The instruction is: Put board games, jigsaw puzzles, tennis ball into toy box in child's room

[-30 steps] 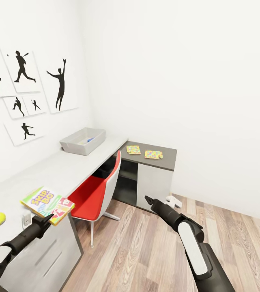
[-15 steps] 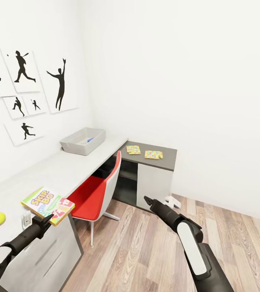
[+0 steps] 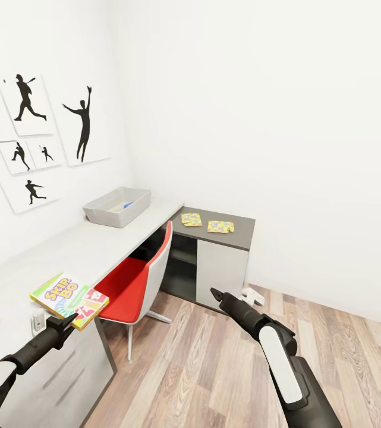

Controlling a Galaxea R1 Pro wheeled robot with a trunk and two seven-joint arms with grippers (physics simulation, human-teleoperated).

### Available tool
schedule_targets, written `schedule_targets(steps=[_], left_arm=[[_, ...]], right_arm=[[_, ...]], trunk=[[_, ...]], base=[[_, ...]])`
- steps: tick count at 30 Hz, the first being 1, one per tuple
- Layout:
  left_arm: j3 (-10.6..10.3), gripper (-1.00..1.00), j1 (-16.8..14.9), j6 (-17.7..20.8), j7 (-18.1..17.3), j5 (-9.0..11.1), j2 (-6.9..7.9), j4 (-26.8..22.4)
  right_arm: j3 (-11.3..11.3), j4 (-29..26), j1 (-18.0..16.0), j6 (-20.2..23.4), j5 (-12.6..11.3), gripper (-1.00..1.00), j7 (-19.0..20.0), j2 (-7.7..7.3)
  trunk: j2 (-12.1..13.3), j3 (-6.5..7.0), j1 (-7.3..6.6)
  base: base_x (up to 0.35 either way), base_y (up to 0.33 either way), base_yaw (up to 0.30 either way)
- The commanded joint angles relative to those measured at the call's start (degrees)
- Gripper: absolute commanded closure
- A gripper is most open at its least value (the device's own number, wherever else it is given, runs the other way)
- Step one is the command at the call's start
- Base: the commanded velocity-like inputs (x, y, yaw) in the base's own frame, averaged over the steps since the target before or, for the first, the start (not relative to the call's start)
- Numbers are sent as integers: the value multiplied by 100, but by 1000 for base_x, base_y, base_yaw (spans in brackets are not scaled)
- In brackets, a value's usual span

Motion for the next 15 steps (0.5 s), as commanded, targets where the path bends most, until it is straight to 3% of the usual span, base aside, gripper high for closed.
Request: schedule_targets(steps=[1,15], left_arm=[[18,100,-5,51,-12,13,2,-3],[24,100,0,625,-31,13,145,-257]], right_arm=[[3,-8,-4,14,-60,-100,-55,0],[3,-8,-4,12,-52,-100,-52,8]], trunk=[[-4,-7,0],[-4,-7,0]], base=[[0,-17,0],[0,-3,0]])
